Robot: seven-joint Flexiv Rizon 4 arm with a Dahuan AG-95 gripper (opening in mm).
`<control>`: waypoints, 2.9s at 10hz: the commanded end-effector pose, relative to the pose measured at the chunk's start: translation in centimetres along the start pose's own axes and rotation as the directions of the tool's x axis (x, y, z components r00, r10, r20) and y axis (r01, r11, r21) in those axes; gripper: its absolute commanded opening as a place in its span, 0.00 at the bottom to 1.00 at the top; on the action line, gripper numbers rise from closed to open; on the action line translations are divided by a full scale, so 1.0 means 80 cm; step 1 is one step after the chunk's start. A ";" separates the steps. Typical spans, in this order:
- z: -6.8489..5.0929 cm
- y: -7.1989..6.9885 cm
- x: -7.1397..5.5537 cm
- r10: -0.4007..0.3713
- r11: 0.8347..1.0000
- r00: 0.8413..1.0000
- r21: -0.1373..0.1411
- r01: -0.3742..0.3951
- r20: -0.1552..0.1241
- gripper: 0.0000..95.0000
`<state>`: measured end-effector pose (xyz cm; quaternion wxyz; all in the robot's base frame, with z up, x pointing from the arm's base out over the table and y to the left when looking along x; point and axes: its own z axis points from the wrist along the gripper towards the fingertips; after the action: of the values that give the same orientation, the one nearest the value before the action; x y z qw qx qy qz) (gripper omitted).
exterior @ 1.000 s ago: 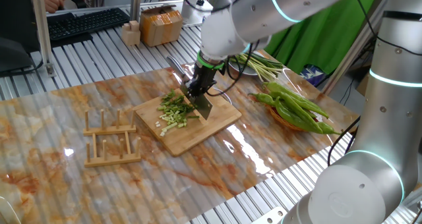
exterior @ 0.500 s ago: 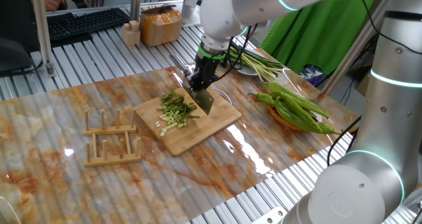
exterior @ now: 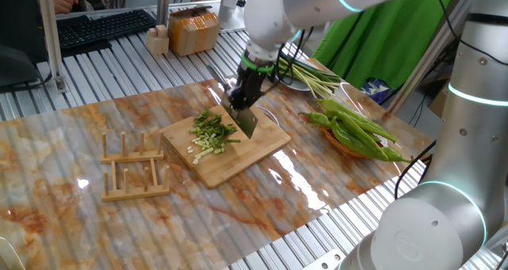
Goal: Chop the green garlic
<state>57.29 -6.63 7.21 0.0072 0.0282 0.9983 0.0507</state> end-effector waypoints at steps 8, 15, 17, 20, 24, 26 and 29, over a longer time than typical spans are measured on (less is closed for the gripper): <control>-0.025 0.062 0.004 0.086 0.996 0.996 0.011 -0.085 -0.029 0.00; -0.063 0.143 0.030 0.172 0.985 0.985 0.029 -0.171 -0.034 0.00; -0.072 0.164 0.042 0.193 0.981 0.980 0.037 -0.192 -0.041 0.00; -0.081 0.196 0.063 0.219 0.975 0.975 0.052 -0.217 -0.043 0.00; -0.077 0.218 0.079 0.219 0.974 0.975 0.067 -0.216 -0.037 0.00; -0.071 0.218 0.078 0.200 0.977 0.979 0.077 -0.197 -0.028 0.00; -0.066 0.219 0.077 0.202 0.977 0.979 0.079 -0.200 -0.025 0.00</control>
<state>51.97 10.57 13.99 -0.0160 0.1289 0.9914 0.0147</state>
